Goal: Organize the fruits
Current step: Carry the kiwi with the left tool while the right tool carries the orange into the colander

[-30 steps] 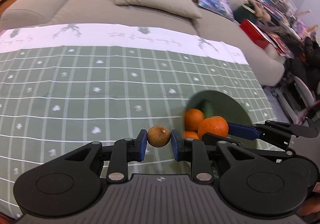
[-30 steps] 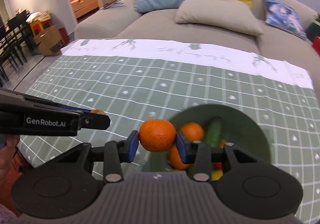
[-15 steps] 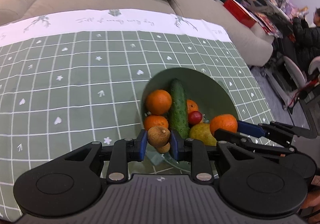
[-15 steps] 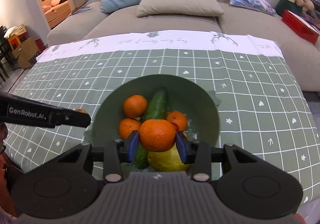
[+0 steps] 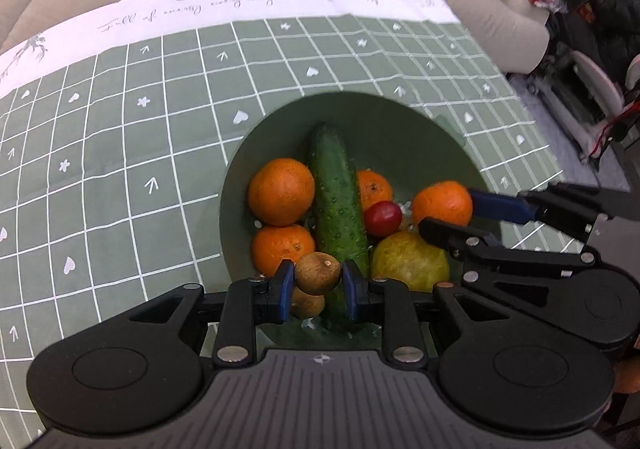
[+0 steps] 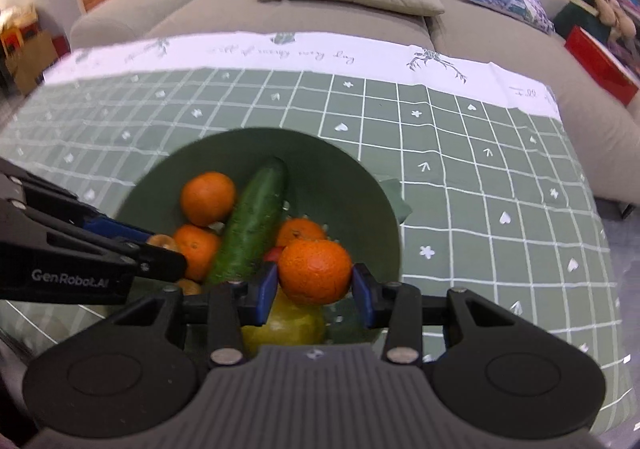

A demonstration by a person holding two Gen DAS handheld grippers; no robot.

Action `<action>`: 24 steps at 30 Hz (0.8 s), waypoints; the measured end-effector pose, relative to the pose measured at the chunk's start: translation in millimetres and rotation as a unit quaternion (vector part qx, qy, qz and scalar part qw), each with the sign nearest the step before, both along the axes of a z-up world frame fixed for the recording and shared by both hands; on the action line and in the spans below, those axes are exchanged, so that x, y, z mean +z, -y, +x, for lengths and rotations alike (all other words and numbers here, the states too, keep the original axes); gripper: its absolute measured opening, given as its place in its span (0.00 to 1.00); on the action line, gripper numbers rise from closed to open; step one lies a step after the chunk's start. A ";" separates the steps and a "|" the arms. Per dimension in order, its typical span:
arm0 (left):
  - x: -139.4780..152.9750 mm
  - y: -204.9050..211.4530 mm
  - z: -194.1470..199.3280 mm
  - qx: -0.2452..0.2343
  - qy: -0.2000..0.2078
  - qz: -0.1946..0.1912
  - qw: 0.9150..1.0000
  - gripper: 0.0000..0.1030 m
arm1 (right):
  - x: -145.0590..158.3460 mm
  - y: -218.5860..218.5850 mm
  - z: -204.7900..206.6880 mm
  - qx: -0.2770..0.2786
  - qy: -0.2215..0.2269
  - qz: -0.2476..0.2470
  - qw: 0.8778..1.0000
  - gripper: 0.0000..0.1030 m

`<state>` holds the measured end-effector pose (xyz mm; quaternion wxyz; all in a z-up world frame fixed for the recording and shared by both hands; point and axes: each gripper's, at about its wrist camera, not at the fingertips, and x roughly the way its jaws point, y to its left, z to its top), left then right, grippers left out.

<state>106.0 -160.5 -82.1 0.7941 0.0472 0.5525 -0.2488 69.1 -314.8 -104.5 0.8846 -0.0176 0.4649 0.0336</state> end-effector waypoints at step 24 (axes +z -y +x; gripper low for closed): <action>-4.8 -2.6 4.7 -0.003 -0.006 -0.013 1.000 0.49 | -0.7 -16.1 15.8 0.028 -0.017 -0.077 0.997 0.52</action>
